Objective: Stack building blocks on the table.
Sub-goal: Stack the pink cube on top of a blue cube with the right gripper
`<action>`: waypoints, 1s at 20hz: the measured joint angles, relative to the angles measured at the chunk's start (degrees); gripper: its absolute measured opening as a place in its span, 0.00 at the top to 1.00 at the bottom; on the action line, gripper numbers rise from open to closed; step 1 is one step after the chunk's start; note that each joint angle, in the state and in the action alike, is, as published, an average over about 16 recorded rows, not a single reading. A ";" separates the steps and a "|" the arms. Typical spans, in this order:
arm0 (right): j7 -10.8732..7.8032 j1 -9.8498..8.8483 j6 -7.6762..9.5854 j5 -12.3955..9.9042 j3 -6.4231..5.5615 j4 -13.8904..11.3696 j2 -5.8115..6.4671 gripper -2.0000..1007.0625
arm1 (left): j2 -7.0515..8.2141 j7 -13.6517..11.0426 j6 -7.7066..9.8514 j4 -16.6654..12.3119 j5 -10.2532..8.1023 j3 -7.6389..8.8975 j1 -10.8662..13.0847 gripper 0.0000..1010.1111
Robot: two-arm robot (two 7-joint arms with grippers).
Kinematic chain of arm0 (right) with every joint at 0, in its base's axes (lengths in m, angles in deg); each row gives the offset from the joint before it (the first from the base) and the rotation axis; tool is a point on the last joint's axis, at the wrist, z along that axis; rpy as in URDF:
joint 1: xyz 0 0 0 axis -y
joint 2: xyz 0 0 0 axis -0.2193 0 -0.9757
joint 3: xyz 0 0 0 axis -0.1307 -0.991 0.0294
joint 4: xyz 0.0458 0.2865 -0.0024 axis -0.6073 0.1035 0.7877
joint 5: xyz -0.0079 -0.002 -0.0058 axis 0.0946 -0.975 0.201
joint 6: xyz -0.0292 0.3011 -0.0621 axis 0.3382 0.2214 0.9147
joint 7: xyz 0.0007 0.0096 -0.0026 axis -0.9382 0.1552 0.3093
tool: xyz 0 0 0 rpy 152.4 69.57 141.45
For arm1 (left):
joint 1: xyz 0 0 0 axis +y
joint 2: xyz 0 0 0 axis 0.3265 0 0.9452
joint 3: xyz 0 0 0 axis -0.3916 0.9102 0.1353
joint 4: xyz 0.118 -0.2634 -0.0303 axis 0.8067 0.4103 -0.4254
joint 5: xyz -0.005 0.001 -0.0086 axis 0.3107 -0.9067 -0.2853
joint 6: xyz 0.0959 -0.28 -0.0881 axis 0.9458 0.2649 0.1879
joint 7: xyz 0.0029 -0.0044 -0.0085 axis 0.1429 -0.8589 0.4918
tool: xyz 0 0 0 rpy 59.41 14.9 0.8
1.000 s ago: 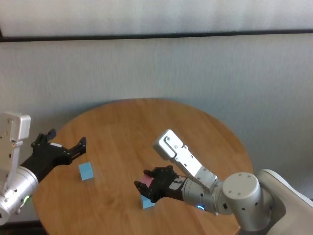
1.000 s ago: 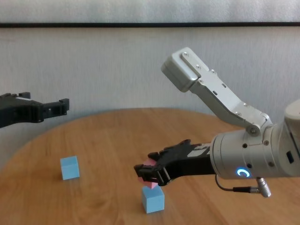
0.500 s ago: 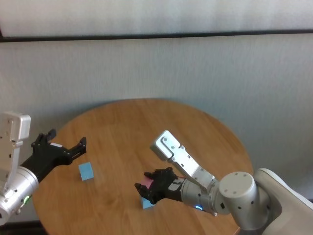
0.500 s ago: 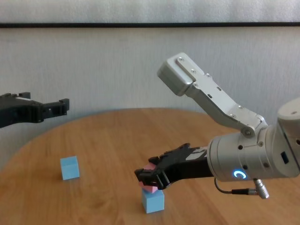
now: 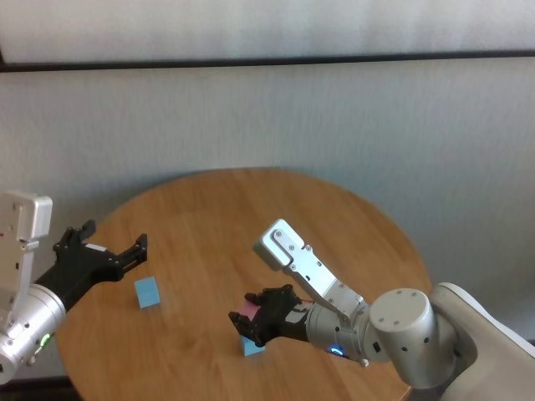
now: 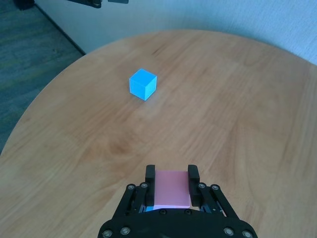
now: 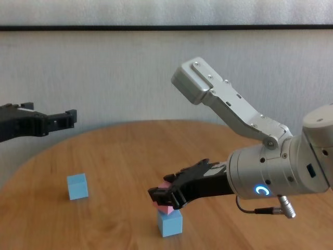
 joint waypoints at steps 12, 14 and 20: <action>-0.41 -0.11 1.43 1.10 -0.79 0.24 -0.85 0.63 | 0.00 0.00 0.00 0.00 0.00 0.00 0.00 0.01; -0.41 -0.13 1.51 1.20 -0.86 0.27 -0.93 0.63 | 0.00 0.00 0.00 0.00 0.00 0.00 0.00 0.01; -0.39 -0.19 1.57 1.30 -0.96 0.31 -1.03 0.63 | 0.00 0.00 0.00 0.00 0.00 0.00 0.00 0.01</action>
